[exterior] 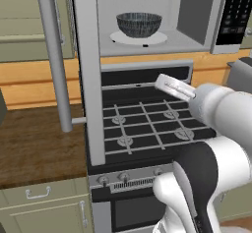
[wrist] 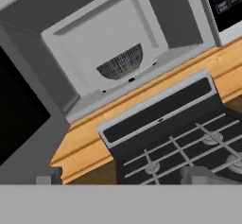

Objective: Open the microwave, place the bowl with waffle inside the microwave, then close the microwave door and turn it on.

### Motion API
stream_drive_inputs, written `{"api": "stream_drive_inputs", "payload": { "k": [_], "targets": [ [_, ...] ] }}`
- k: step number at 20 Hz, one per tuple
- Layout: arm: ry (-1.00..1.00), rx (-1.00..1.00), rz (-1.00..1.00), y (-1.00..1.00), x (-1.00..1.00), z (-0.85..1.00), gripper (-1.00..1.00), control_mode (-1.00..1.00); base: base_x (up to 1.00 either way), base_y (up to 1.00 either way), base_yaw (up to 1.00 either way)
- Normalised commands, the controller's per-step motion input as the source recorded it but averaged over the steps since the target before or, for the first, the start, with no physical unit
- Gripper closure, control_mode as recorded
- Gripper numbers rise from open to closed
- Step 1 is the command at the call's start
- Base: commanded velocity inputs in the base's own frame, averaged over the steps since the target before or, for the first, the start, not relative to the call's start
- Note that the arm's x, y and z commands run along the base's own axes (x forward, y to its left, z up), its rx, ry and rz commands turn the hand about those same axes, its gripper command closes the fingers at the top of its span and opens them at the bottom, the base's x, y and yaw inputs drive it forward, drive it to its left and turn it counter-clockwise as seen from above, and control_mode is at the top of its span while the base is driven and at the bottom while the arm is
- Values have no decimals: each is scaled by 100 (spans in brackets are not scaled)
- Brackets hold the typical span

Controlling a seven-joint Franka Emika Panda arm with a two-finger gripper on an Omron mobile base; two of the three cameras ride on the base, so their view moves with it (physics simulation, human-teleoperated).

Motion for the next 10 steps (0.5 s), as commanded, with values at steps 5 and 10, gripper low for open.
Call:
{"api": "stream_drive_inputs", "payload": {
  "k": [5,10],
  "targets": [
    [0,-22,3,14,-54,4,-100,-100,0,0,0],
    [-6,-22,7,8,-57,-5,-100,-100,0,0,0]
  ]
}}
